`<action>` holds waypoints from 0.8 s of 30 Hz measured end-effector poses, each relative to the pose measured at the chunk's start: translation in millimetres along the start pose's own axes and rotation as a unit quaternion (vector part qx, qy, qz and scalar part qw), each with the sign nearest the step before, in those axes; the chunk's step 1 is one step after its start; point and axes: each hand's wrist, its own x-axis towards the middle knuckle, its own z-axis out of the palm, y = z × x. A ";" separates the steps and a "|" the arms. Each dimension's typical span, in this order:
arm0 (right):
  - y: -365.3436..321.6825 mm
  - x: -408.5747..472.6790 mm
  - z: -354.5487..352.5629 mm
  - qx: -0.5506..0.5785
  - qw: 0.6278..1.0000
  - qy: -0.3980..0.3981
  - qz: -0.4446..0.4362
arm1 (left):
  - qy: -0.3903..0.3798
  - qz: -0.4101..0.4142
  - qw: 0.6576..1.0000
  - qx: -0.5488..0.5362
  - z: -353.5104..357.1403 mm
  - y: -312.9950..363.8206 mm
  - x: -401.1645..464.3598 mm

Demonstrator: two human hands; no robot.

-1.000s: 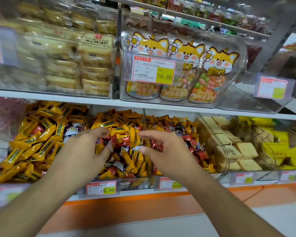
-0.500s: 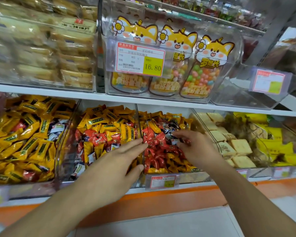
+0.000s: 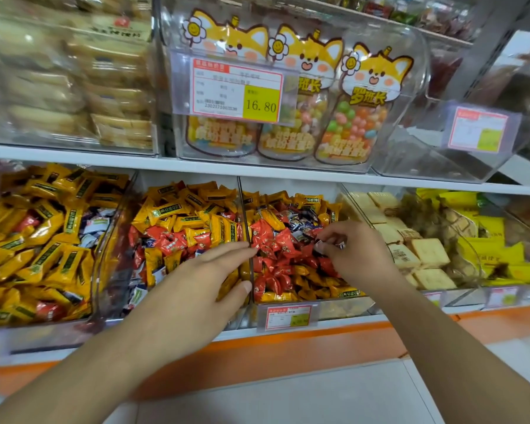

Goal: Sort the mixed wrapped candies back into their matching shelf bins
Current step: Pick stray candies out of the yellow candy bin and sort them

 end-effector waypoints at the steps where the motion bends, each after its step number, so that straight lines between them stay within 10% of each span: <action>1: -1.9 -1.8 -1.9 0.009 1.000 0.008 0.003 | 0.005 -0.001 1.000 -0.004 -0.8 0.3 -1.0; 7: -37.9 -13.5 -18.3 0.138 0.988 0.071 0.012 | 0.074 -0.029 0.995 -0.053 -13.4 5.6 -7.5; 14: -116.7 -51.8 3.2 0.309 0.946 -0.092 -0.038 | 0.113 -0.075 0.974 -0.179 -30.4 8.8 -12.0; 24: -39.8 -10.8 1.1 0.081 0.996 0.032 0.019 | 0.073 -0.085 0.994 0.019 -34.5 -13.2 -16.7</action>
